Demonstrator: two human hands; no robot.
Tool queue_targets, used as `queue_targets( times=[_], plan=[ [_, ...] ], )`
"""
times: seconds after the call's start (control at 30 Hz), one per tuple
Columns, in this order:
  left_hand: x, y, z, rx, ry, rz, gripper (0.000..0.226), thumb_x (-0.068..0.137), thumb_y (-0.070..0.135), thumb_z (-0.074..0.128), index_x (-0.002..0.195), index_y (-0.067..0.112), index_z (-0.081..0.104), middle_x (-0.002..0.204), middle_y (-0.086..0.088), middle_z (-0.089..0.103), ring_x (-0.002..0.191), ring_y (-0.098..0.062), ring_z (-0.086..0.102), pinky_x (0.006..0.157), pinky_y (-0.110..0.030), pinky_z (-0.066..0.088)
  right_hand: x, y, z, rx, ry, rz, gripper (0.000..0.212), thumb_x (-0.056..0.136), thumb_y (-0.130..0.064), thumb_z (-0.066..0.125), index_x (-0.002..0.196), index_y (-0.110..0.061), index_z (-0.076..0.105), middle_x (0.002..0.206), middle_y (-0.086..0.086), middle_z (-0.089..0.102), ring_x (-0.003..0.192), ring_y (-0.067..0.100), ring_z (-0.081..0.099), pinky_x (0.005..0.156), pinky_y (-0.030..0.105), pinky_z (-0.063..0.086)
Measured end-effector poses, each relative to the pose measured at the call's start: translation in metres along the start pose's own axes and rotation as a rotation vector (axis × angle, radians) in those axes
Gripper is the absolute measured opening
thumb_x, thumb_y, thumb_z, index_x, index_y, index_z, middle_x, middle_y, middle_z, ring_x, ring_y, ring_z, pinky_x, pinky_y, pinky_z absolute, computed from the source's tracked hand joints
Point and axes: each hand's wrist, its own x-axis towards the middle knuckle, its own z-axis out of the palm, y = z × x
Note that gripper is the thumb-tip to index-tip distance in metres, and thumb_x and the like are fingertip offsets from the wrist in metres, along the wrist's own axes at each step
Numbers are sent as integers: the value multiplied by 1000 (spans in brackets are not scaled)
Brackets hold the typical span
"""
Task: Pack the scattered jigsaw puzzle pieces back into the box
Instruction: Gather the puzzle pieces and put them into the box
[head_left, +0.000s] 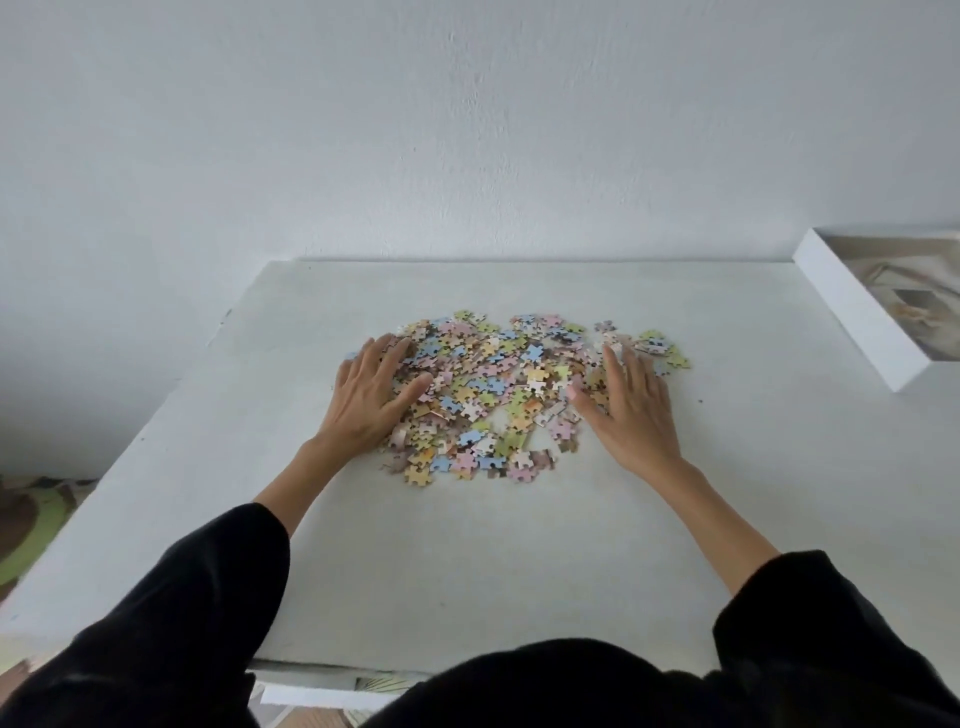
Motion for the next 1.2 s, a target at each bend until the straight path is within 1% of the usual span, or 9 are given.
queue_targets(
  times=[0.1, 0.27, 0.43, 0.6, 0.73, 0.87, 0.93, 1.03, 1.2],
  plan=[
    [3, 4, 1, 4, 12, 18, 97, 72, 83, 0, 144, 22, 24, 149, -8, 26, 137, -24, 26, 113, -46, 14, -1, -7, 4, -4, -16, -51, 95, 69, -80, 1, 147, -26, -1, 157, 6, -5, 144, 25, -5, 115, 42, -2],
    [17, 19, -4, 17, 69, 28, 85, 76, 76, 10, 141, 25, 29, 151, -6, 24, 139, -24, 24, 114, -53, 7, 9, -12, -10, 34, 28, -46, 69, 87, -62, 31, 146, -31, 13, 157, 0, 0, 144, 24, -1, 113, 53, -1],
    [37, 46, 13, 29, -51, 143, 93, 71, 83, 4, 140, 26, 31, 152, -6, 23, 139, -26, 22, 113, -55, 16, 32, -21, -12, 33, -70, -91, 78, 82, -70, 34, 146, -33, 9, 157, 3, 1, 144, 26, -2, 113, 54, 0],
    [48, 55, 29, 114, -135, 145, 106, 59, 89, -6, 143, 31, 23, 155, -3, 15, 143, -27, 6, 113, -57, 2, 39, -28, -1, -38, -108, -153, 112, 48, -93, 11, 145, -37, 1, 157, 4, -1, 143, 31, 0, 113, 54, 3],
    [49, 55, 27, 175, -169, 184, 105, 58, 90, -4, 144, 35, 20, 153, 0, 20, 143, -26, 10, 113, -57, 6, 39, -23, 1, -156, -76, -235, 118, 44, -96, -3, 145, -35, 10, 155, 4, 14, 141, 27, 16, 113, 48, 13],
    [50, 52, 22, 181, -159, 271, 101, 59, 91, -2, 139, 39, 30, 141, 5, 35, 134, -21, 22, 107, -48, 21, 41, -24, -4, -168, -19, -334, 106, 55, -93, 3, 136, -34, 37, 137, 1, 39, 122, 22, 39, 97, 39, 35],
    [51, 50, 21, 160, -161, 293, 97, 60, 91, 4, 135, 39, 36, 137, 5, 39, 129, -21, 26, 102, -44, 26, 40, -24, -6, -128, -2, -378, 88, 64, -86, 22, 130, -32, 45, 127, -1, 44, 114, 20, 43, 89, 34, 37],
    [51, 50, 19, 84, -170, 320, 82, 67, 86, 21, 124, 34, 47, 127, 2, 45, 118, -18, 35, 90, -33, 35, 40, -23, -5, -44, 49, -428, 54, 81, -56, 52, 122, -20, 53, 117, 1, 49, 106, 18, 47, 80, 26, 39],
    [52, 52, 18, -25, -127, 365, 52, 76, 65, 37, 105, 27, 58, 107, 2, 54, 67, 1, 44, 52, -18, 37, 43, -23, -2, 18, 96, -462, 35, 84, -30, 60, 114, -12, 58, 107, 4, 56, 92, 17, 55, 65, 18, 39]
  ],
)
